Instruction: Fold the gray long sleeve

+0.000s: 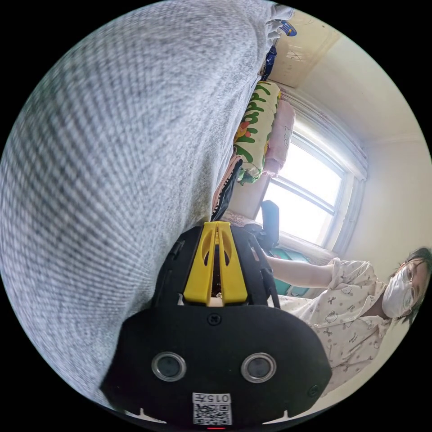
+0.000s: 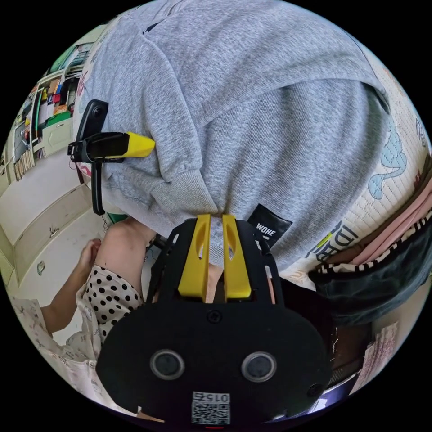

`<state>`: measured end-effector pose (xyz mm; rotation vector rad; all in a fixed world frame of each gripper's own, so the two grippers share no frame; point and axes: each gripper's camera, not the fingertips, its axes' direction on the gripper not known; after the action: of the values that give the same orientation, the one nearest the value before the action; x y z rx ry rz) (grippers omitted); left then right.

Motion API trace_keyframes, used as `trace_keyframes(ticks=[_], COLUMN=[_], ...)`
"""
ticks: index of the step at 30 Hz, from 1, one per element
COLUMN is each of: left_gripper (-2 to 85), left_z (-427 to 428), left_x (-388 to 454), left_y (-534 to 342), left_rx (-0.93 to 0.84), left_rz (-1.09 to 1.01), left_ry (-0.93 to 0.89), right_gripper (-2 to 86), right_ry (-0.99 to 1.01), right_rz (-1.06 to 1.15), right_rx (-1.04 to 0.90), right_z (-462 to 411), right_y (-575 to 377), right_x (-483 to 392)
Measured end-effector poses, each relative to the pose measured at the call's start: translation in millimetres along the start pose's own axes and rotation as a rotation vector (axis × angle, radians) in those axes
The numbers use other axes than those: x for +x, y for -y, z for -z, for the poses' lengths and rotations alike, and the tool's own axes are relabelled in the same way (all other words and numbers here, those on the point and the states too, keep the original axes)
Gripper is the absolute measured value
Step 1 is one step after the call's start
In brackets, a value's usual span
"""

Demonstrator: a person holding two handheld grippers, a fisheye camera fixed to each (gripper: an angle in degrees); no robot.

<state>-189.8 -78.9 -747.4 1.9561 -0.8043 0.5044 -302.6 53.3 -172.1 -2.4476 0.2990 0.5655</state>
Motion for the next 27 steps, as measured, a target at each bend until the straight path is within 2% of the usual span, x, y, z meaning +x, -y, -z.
trace_keyframes(ticks=[8, 14, 24, 27], left_gripper=[-0.9, -0.9, -0.9, -0.9], left_z=[39, 73, 133, 155], left_x=[7, 12, 24, 36], left_y=[5, 8, 9, 6], left_rx=[0.006, 0.013, 0.054, 0.096], left_rz=[0.002, 0.003, 0.024, -0.087], left_ry=[0.002, 0.004, 0.0, -0.141], right_gripper=[8.4, 9.5, 6.3, 2.7], right_ry=[0.143, 0.169, 0.182, 0.24], right_rz=[-0.039, 0.007, 0.027, 0.046], right_rx=[0.152, 0.237, 0.235, 0.233], right_z=[-18, -37, -94, -104], right_y=[-42, -52, -66, -75], right_x=[31, 44, 74, 87])
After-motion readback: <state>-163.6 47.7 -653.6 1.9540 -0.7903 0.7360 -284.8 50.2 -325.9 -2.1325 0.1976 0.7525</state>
